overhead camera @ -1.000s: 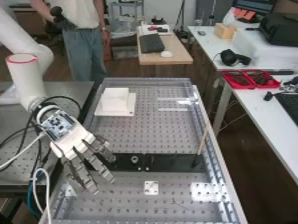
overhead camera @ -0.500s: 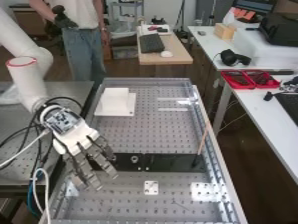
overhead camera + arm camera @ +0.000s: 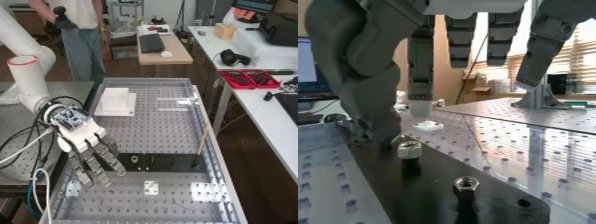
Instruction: Grab the larger nut and place it in the white container
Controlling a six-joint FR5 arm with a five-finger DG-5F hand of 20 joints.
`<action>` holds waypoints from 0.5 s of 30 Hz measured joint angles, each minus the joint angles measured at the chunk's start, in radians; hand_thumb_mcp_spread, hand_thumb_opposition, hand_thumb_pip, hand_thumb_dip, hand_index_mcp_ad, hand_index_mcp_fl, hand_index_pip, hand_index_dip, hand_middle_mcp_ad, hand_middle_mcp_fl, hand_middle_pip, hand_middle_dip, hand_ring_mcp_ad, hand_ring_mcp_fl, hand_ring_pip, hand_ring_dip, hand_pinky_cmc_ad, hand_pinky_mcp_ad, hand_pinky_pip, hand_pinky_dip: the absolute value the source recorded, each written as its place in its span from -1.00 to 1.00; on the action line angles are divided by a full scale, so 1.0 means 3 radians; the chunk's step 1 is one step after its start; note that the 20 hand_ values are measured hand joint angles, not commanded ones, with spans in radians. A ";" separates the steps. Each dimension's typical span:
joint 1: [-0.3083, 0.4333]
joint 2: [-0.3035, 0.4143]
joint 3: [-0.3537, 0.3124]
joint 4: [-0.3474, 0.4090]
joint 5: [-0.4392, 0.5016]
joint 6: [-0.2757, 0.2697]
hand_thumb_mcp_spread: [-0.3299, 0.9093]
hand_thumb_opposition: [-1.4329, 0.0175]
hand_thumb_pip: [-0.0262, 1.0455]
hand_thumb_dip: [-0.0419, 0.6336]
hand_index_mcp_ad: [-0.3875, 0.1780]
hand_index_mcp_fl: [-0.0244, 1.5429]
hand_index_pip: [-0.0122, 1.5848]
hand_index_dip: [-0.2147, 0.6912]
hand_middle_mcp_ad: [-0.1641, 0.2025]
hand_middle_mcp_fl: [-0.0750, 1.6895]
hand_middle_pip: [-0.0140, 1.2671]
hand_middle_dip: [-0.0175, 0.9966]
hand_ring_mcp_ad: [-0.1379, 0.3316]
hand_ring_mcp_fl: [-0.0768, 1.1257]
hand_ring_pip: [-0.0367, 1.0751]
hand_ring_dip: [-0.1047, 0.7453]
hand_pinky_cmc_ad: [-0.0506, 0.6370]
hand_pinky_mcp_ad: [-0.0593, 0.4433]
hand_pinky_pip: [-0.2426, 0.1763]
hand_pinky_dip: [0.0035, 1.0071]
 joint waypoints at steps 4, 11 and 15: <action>-0.0003 -0.0036 0.0017 0.0009 0.0038 -0.0018 0.06 -0.22 0.39 -0.27 -0.07 -0.94 0.97 -0.31 0.27 -0.90 -0.77 -0.53 0.34 -0.87 -0.65 -0.50 0.29 0.54 -0.35 0.33; -0.0025 -0.0118 0.0036 0.0023 0.0063 0.0061 0.06 -0.22 0.39 -0.27 -0.07 -0.94 0.97 -0.29 0.29 -0.90 -0.77 -0.53 0.34 -0.88 -0.62 -0.51 0.30 0.49 -0.35 0.34; -0.0020 -0.0142 0.0033 0.0044 0.0079 0.0082 0.06 -0.22 0.39 -0.27 -0.07 -0.94 0.97 -0.29 0.27 -0.90 -0.77 -0.53 0.34 -0.88 -0.61 -0.54 0.30 0.49 -0.37 0.33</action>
